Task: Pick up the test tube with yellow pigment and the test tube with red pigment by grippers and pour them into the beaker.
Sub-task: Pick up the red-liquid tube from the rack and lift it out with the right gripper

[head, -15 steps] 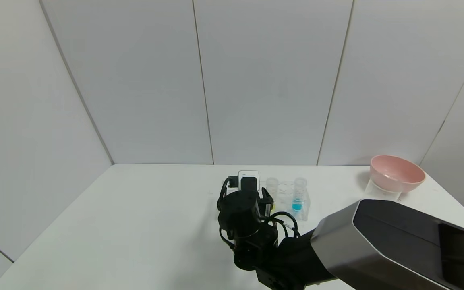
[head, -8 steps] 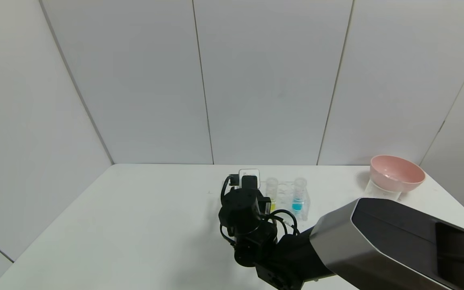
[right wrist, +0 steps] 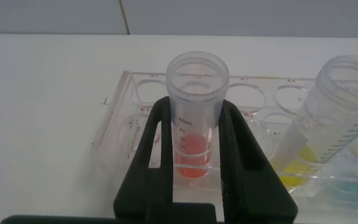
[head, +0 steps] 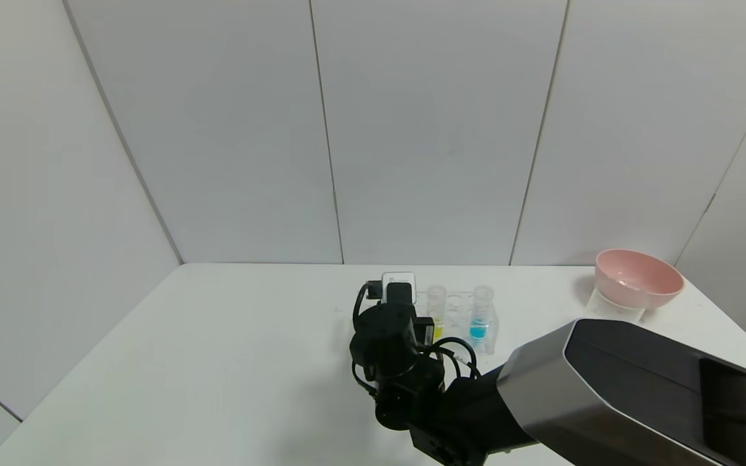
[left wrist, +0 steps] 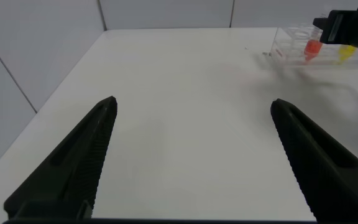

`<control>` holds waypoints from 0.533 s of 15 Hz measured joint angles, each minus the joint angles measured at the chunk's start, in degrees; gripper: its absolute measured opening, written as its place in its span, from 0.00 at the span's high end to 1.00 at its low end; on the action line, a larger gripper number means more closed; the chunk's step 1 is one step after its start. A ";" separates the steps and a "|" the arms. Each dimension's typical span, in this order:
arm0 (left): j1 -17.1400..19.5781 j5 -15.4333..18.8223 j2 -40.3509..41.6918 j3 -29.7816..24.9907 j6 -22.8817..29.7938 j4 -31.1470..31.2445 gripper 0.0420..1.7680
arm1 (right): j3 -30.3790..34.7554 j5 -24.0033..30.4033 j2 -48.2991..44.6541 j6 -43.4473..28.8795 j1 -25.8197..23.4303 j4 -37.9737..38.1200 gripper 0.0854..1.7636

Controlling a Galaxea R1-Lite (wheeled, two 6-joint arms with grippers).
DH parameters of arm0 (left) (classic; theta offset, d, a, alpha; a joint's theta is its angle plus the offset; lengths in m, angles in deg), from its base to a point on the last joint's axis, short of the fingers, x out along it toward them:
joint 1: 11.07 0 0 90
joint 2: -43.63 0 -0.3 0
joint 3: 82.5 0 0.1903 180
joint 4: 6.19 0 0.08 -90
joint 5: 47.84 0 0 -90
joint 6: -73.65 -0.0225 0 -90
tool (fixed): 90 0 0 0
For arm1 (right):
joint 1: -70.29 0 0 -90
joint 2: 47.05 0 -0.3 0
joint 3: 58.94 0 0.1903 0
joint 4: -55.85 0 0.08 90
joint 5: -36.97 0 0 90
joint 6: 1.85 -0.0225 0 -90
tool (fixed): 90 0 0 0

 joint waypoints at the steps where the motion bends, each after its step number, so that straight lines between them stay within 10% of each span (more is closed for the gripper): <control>1: 0.00 -0.02 0.00 0.00 0.00 0.00 0.00 | -0.02 -0.06 -0.04 0.00 0.00 0.00 0.76; 8: 0.00 -0.02 0.00 0.00 0.00 0.00 0.00 | -0.11 -0.09 -2.35 2.35 -0.05 -0.20 0.76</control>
